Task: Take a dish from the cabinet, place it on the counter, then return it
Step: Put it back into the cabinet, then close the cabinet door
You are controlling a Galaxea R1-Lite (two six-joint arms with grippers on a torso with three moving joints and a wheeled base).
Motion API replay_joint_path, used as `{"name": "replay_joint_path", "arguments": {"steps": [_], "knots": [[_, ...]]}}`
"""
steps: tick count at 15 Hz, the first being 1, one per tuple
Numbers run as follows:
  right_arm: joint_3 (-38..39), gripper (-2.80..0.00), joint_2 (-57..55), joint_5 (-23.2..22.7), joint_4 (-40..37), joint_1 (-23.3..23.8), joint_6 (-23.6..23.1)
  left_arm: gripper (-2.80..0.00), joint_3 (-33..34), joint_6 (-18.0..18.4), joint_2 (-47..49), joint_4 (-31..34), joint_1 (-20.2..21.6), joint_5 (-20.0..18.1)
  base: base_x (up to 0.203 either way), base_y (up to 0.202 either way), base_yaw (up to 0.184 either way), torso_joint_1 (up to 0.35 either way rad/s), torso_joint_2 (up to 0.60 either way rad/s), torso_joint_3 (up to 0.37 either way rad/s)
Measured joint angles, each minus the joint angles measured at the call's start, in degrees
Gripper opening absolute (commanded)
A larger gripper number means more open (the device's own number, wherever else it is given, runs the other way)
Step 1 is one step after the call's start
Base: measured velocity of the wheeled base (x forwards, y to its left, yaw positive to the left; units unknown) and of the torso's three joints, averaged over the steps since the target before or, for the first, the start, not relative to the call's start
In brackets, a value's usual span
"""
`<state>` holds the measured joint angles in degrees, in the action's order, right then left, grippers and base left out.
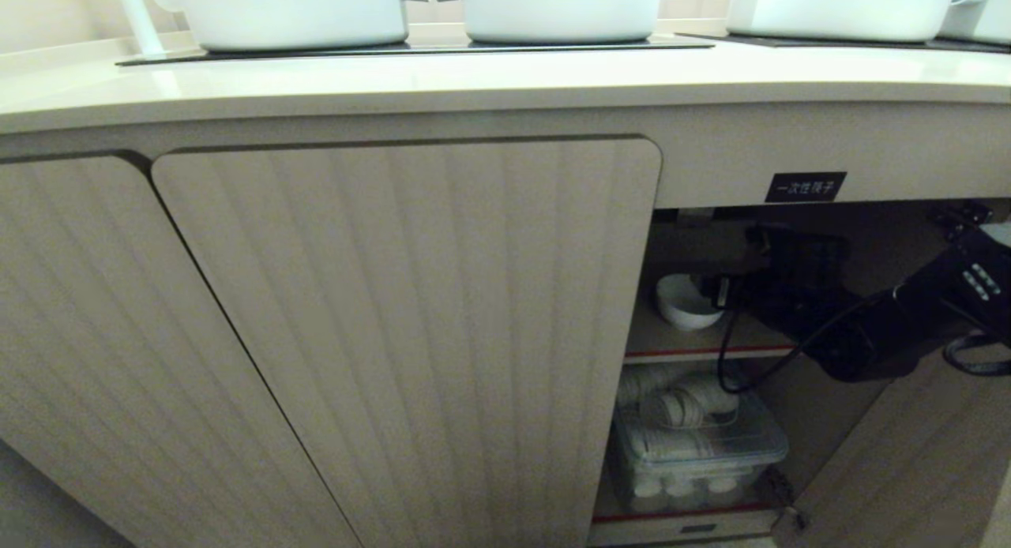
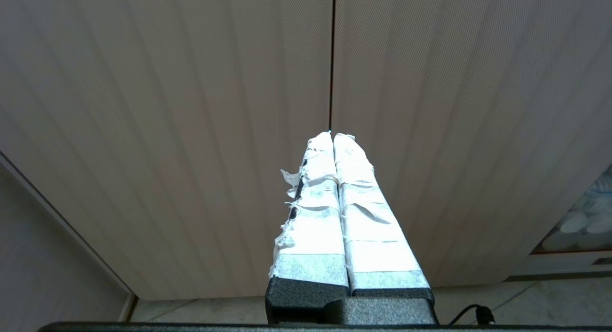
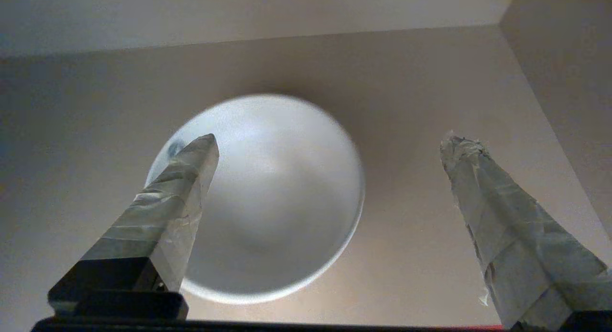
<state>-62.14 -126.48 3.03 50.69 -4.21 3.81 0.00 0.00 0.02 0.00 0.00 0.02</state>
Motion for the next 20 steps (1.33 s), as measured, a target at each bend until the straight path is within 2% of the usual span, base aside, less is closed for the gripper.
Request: {"name": "replay_joint_path", "arguments": {"steps": [4, 10, 20], "knots": [[4.21, 0.00, 1.04, -1.63, 5.04, 0.00, -1.42, -2.80, 0.00, 0.00, 0.00, 0.00, 0.00, -0.02, 0.000, 0.000, 0.000, 0.000, 0.00, 0.000], [7.60, 0.00, 2.14, -2.51, 8.28, 0.16, -2.04, -2.80, 0.00, 0.00, 0.00, 0.00, 0.00, 0.00, 0.000, 0.000, 0.000, 0.000, 0.00, 0.000], [9.08, 0.00, 2.58, -3.96, 13.46, 0.11, -3.17, -2.80, 0.00, 0.00, 0.00, 0.00, 0.00, -0.02, 0.000, 0.000, 0.000, 0.000, 0.00, 0.000]]}}
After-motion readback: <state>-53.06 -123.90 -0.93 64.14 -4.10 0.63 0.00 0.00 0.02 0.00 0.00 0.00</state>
